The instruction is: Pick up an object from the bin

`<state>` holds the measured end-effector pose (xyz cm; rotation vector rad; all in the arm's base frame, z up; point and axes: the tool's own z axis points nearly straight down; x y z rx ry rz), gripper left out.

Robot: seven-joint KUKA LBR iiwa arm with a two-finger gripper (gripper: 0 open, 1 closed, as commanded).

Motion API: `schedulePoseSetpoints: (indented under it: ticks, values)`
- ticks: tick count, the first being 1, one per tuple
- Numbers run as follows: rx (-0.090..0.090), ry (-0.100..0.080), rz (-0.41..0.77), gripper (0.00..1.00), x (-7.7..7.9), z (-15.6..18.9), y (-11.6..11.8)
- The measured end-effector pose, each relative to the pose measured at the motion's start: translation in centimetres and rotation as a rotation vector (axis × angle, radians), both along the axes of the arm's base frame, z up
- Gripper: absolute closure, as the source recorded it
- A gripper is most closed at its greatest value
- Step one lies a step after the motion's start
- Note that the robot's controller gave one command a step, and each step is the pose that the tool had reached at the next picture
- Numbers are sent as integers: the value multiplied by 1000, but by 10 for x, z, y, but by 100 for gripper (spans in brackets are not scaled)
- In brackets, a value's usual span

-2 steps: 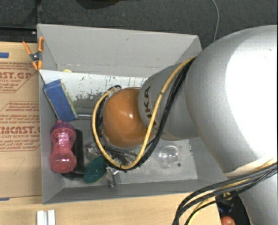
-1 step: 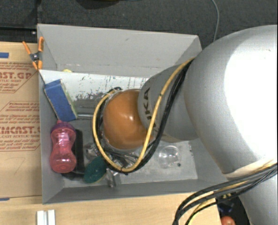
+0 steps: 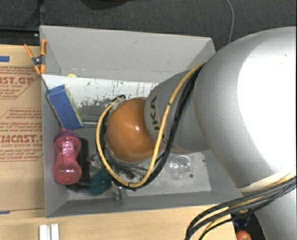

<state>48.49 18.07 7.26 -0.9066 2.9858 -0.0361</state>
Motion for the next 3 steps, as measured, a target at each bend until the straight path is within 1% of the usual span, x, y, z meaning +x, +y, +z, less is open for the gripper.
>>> schedulePoseSetpoints:
  ticks: [1, 2, 3]
  values:
    - [1, 0, -26, 0, 2, 0, -1]
    - [-18, 2, 139, 0, 33, 0, 10]
    - [0, 1, -6, 100, 0, 140, 3]
